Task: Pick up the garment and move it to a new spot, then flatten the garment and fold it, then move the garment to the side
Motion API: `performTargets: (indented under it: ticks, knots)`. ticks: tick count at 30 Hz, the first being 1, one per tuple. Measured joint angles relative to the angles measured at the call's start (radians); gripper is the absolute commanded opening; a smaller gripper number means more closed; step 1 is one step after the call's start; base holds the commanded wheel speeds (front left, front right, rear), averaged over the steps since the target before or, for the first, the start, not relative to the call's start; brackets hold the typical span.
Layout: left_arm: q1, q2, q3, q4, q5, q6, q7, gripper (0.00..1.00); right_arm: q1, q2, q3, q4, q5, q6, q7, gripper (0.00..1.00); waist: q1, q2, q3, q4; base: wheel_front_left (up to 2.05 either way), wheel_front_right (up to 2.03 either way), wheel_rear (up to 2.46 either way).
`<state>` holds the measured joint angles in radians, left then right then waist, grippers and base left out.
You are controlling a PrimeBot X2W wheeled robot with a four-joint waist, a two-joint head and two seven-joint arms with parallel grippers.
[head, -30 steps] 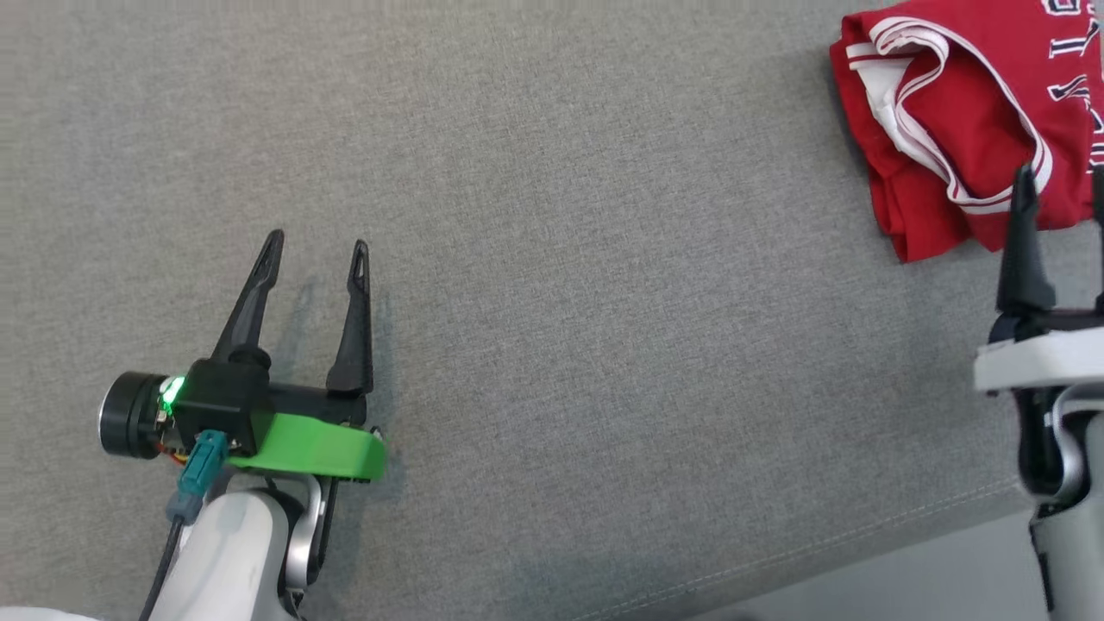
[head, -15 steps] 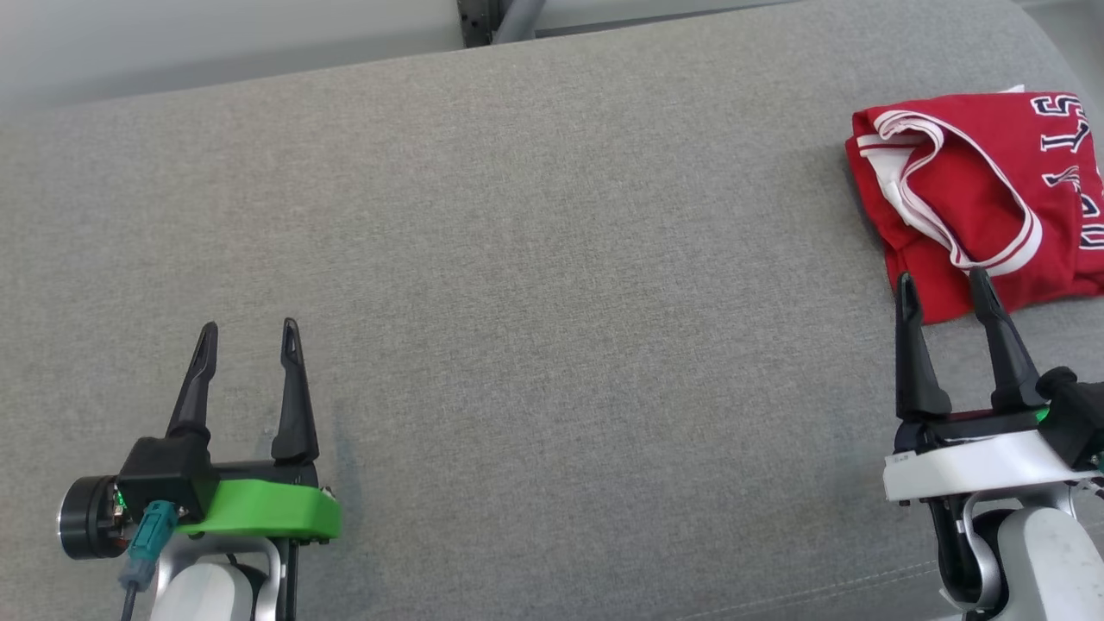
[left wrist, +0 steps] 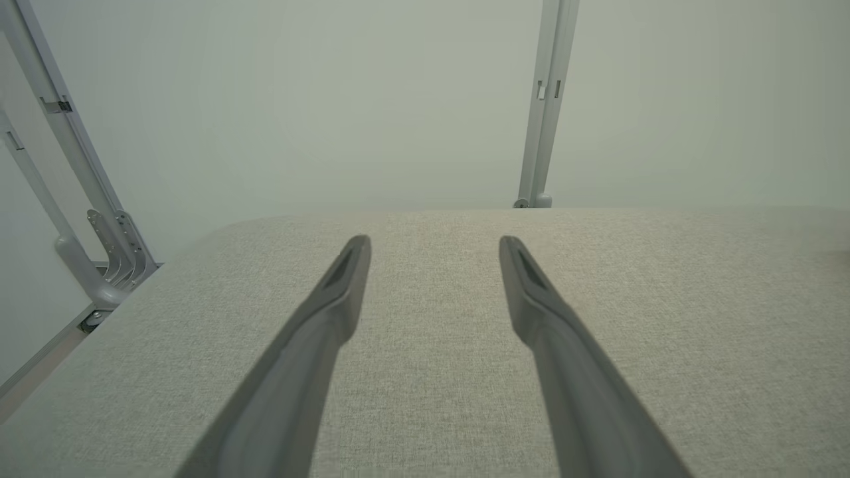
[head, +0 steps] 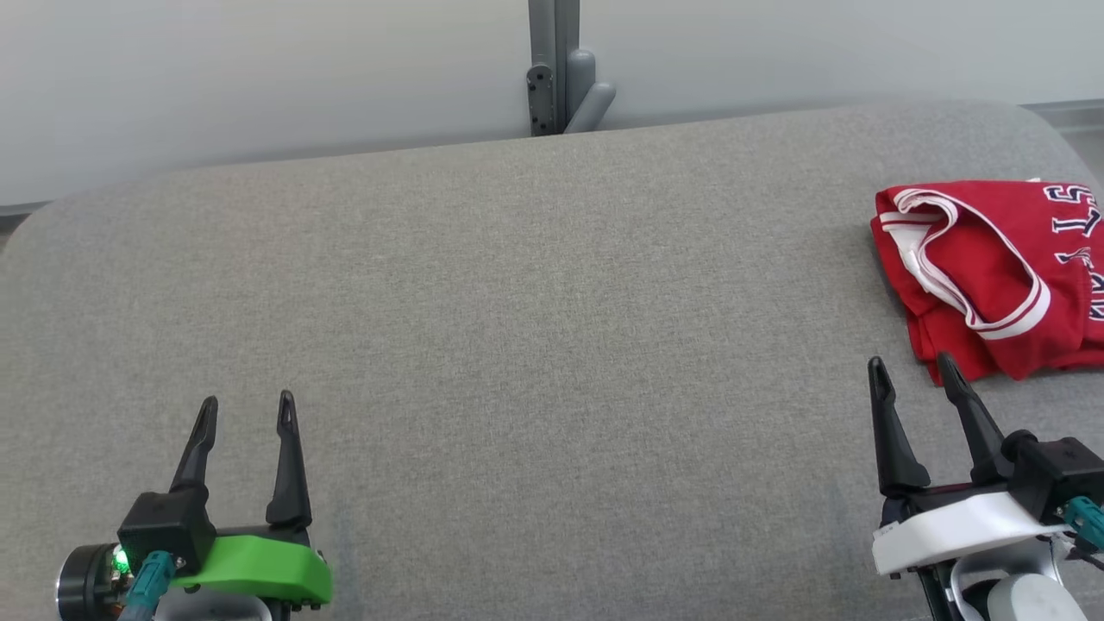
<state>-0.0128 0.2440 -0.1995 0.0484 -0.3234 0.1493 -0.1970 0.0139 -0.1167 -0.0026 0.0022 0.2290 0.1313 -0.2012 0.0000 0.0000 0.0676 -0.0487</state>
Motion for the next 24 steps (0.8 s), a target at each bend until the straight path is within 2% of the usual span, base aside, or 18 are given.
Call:
performTargets:
  ticks: [12, 24]
  knots:
    - [0.058, 0.011, -0.016, -0.021, -0.003, 0.010, 0.032, 1.00, 0.070, -0.010, -0.005, -0.014, 0.000, 0.000, 0.024, 1.00, 0.0000, 0.0000, -0.077, 0.013, 0.00, 0.00, 0.00]
    - [0.081, 0.025, -0.026, -0.021, -0.009, 0.016, 0.046, 1.00, 0.086, -0.008, -0.014, -0.023, -0.005, 0.000, 0.031, 1.00, 0.0000, 0.0000, -0.100, 0.005, 0.00, 0.00, 0.00]
